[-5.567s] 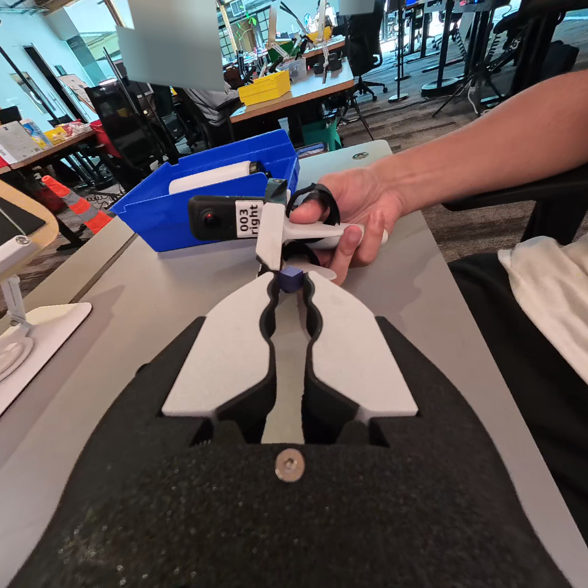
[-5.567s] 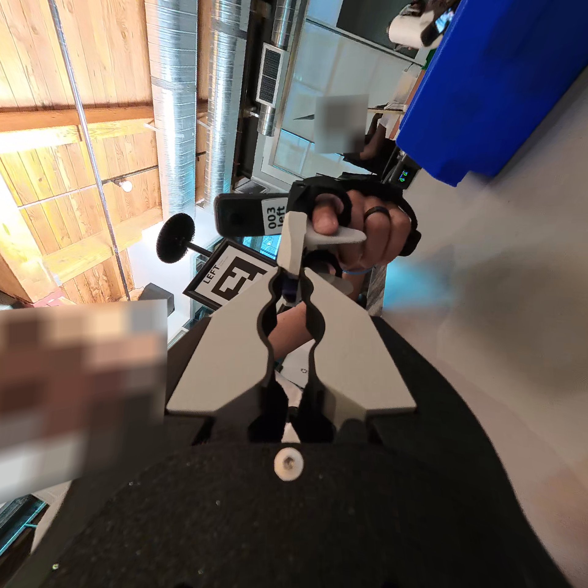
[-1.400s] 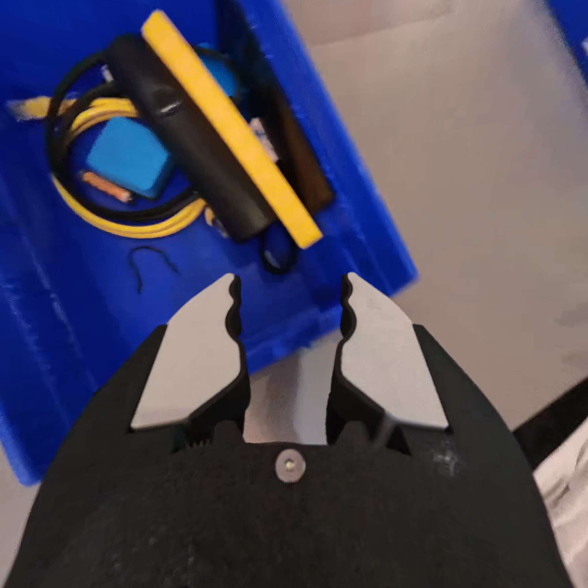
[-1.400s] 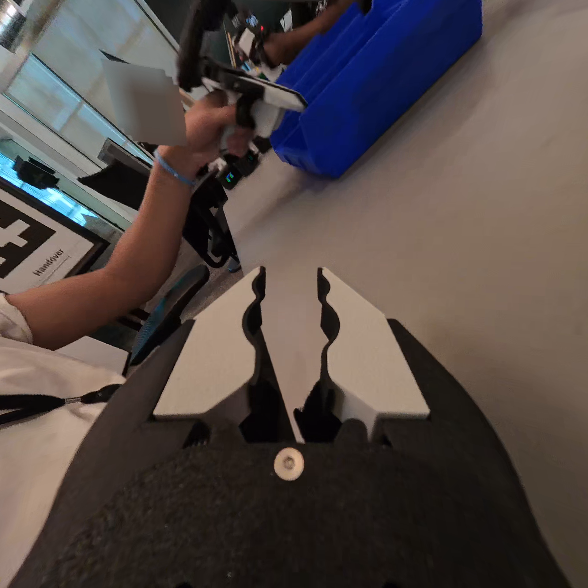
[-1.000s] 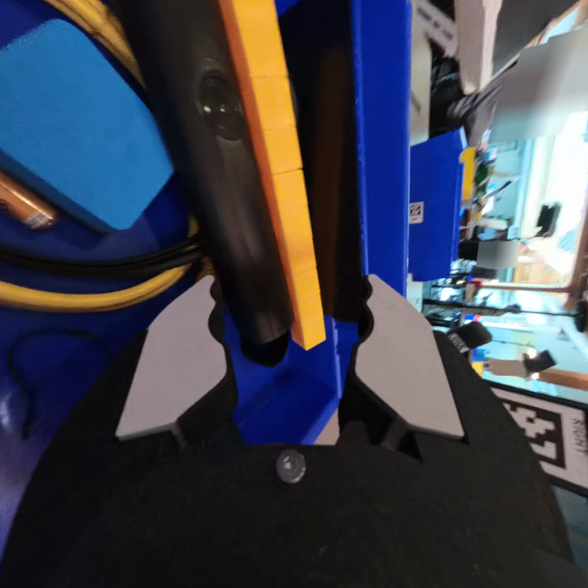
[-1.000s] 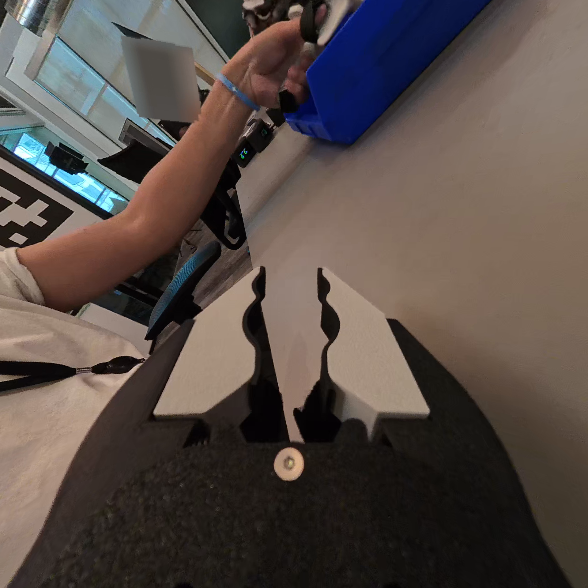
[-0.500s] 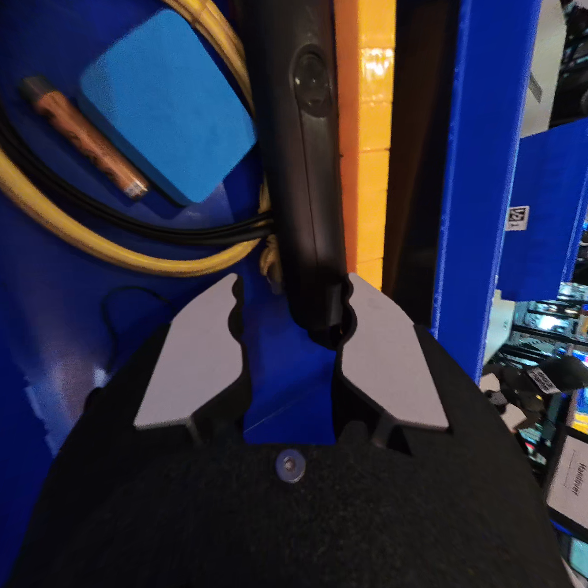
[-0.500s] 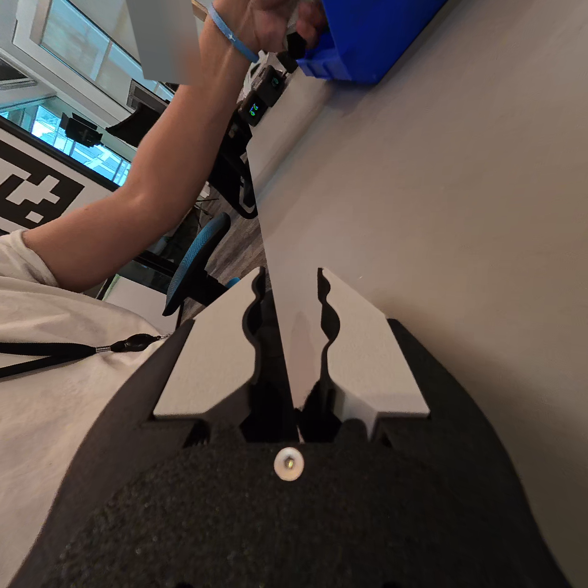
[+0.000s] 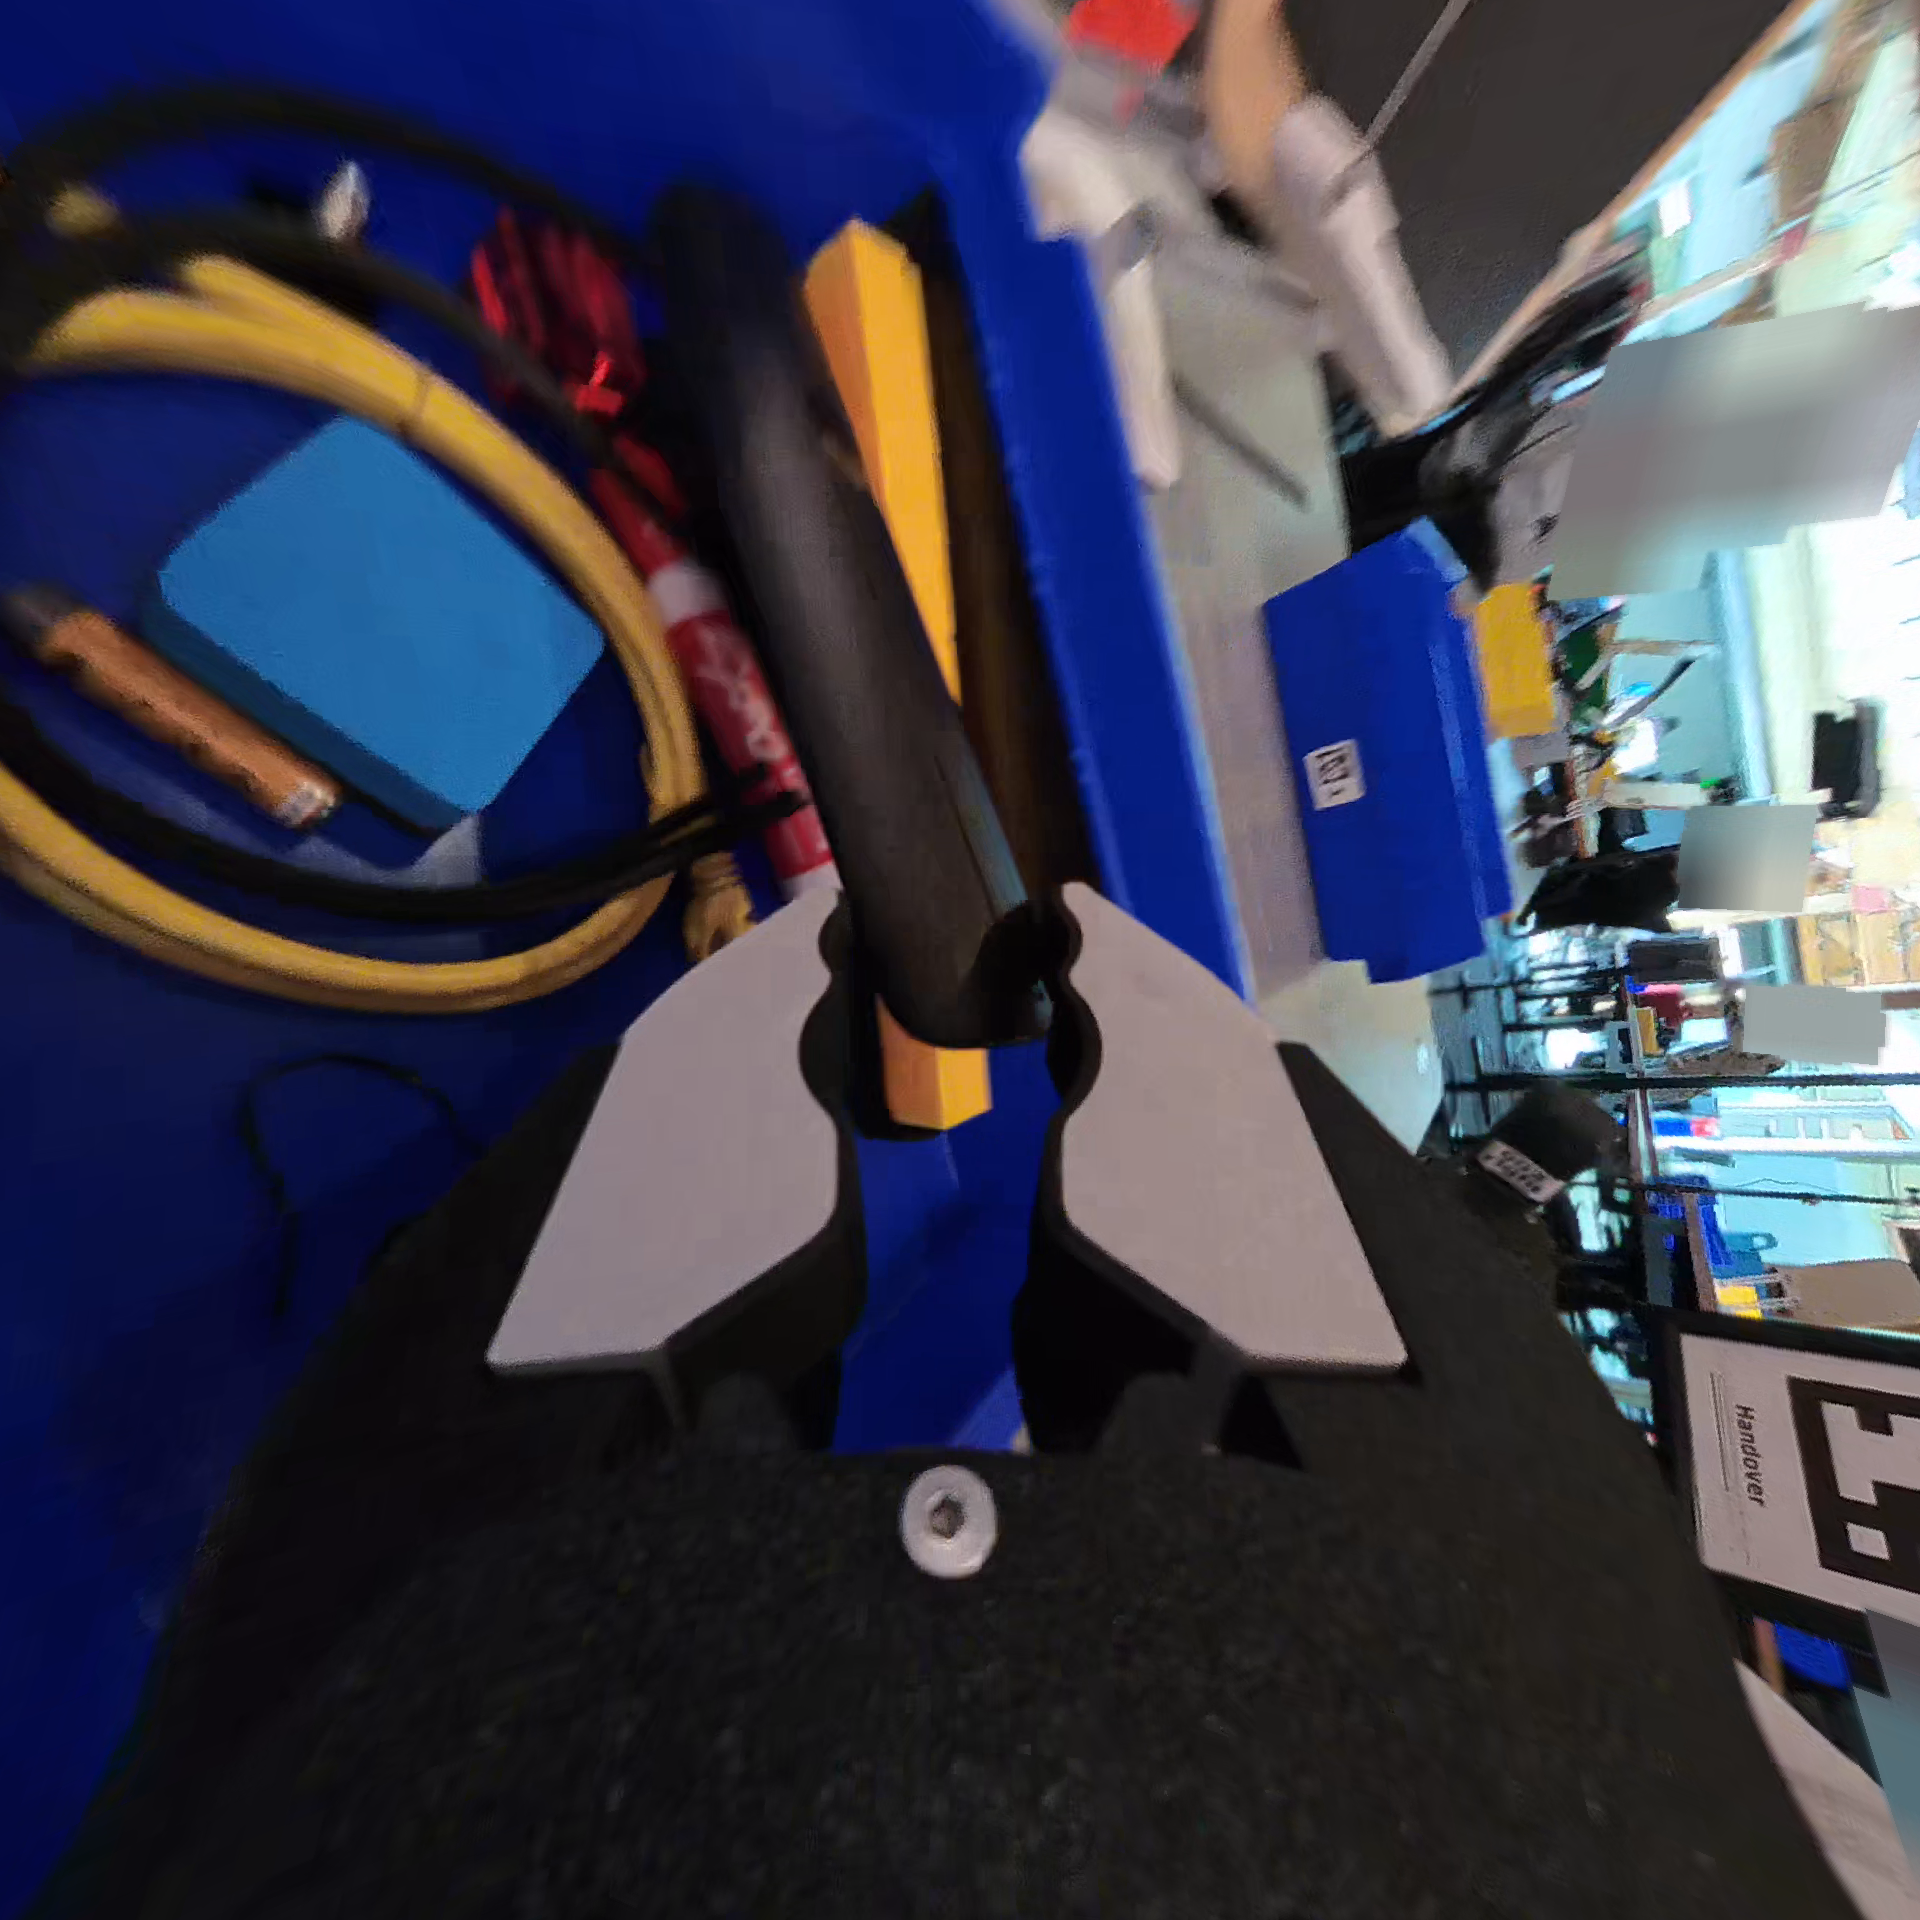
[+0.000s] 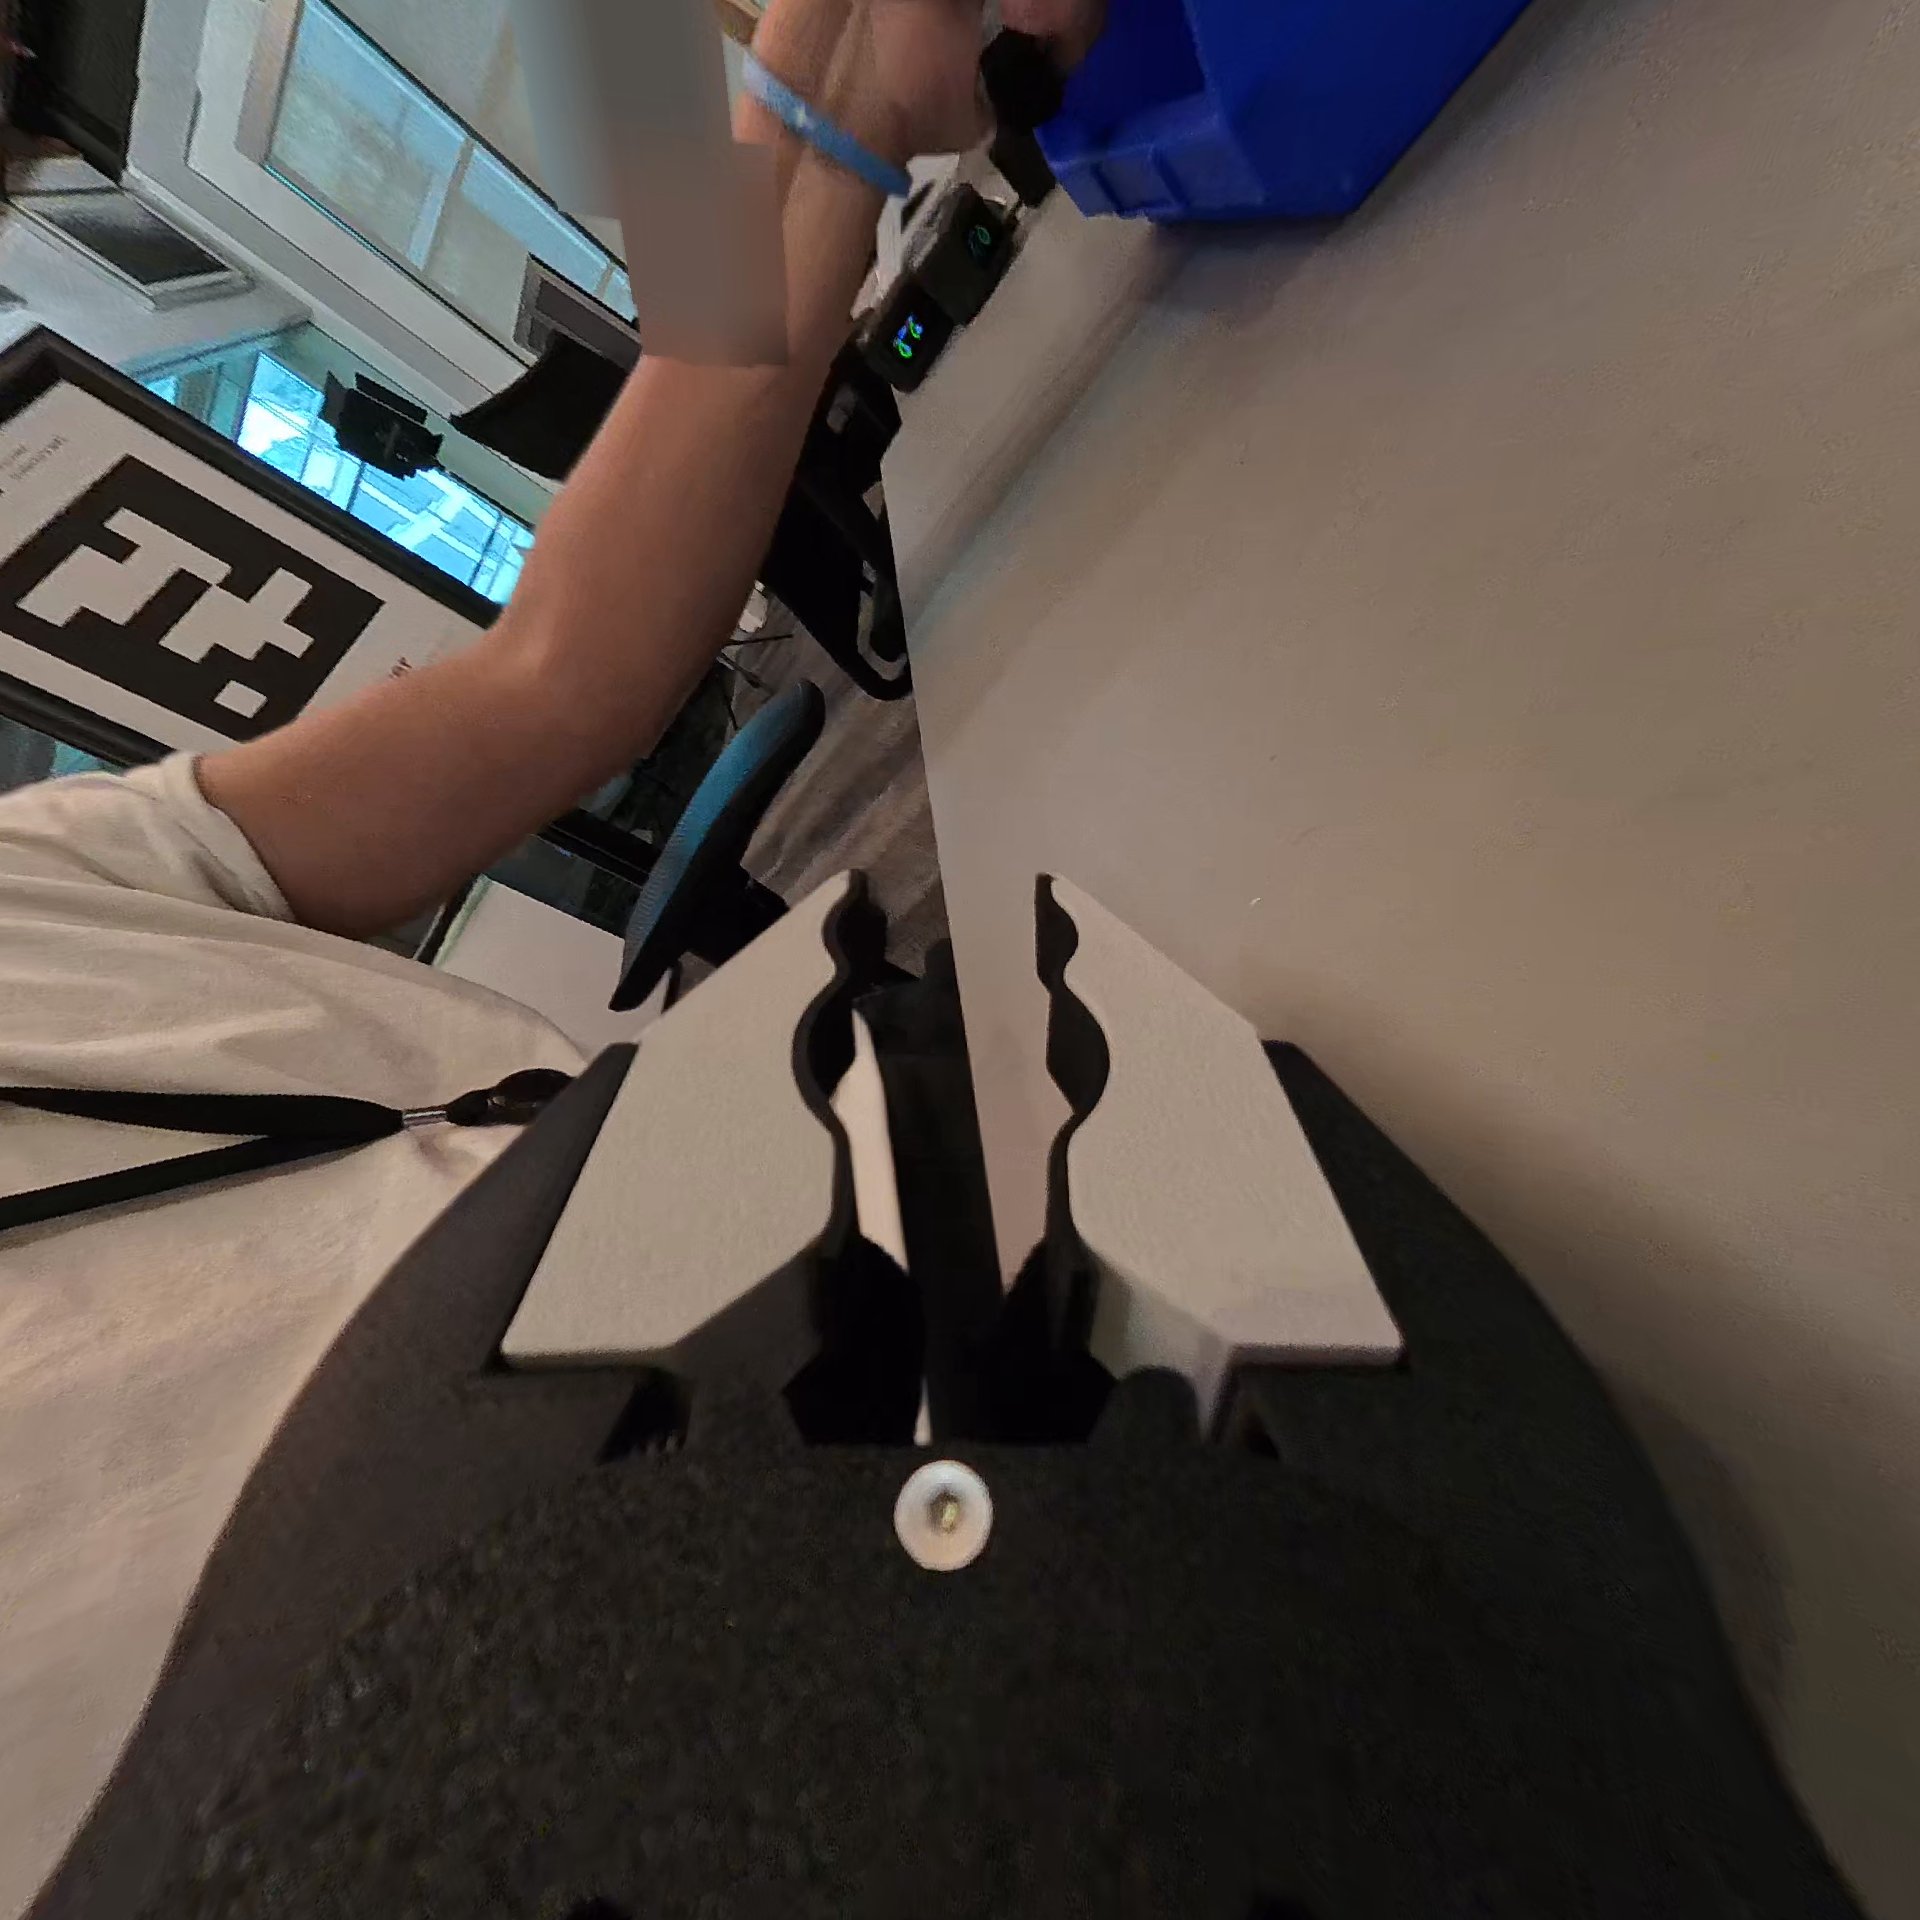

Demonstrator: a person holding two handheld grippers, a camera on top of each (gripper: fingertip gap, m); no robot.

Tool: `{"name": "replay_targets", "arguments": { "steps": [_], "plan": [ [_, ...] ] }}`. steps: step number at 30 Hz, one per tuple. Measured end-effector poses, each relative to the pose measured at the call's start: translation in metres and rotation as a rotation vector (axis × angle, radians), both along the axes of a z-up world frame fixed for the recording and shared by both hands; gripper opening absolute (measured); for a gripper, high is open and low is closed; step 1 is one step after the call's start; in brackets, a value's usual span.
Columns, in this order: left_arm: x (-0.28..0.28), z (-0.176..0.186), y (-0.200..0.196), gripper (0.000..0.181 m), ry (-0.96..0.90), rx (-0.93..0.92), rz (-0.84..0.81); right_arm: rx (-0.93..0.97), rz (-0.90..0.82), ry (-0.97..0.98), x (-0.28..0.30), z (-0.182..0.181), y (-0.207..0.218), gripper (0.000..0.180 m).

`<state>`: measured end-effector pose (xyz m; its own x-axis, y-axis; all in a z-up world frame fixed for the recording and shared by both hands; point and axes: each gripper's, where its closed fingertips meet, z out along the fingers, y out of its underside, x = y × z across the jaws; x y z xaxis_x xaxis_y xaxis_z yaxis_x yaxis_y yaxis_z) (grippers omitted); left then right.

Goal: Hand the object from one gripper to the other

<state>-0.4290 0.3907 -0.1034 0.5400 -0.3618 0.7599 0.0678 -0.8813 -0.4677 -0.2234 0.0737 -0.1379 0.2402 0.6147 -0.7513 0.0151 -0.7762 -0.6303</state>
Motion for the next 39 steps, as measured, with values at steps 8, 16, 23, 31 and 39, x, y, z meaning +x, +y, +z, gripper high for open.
{"name": "replay_targets", "arguments": {
  "steps": [8,16,23,31,39],
  "plan": [
    [-0.011,0.066,-0.046,0.024,-0.409,0.148,-0.026,-0.024,-0.102,0.197,0.012,0.034,0.03,0.031],
    [0.064,0.117,-0.14,0.021,-0.68,0.35,-0.162,0.028,-0.144,0.415,-0.036,0.1,0.096,0.039],
    [0.159,0.084,-0.208,0.019,-0.699,0.319,-0.248,0.037,-0.283,0.726,-0.032,0.126,0.128,0.05],
    [0.189,0.053,-0.218,0.024,-0.416,0.481,-0.294,0.254,-0.42,0.476,0.002,0.11,0.118,0.023],
    [0.184,0.056,-0.216,0.069,-0.007,0.977,-0.299,0.731,-0.395,-0.329,0.02,0.078,0.12,0.023]
  ]
}}
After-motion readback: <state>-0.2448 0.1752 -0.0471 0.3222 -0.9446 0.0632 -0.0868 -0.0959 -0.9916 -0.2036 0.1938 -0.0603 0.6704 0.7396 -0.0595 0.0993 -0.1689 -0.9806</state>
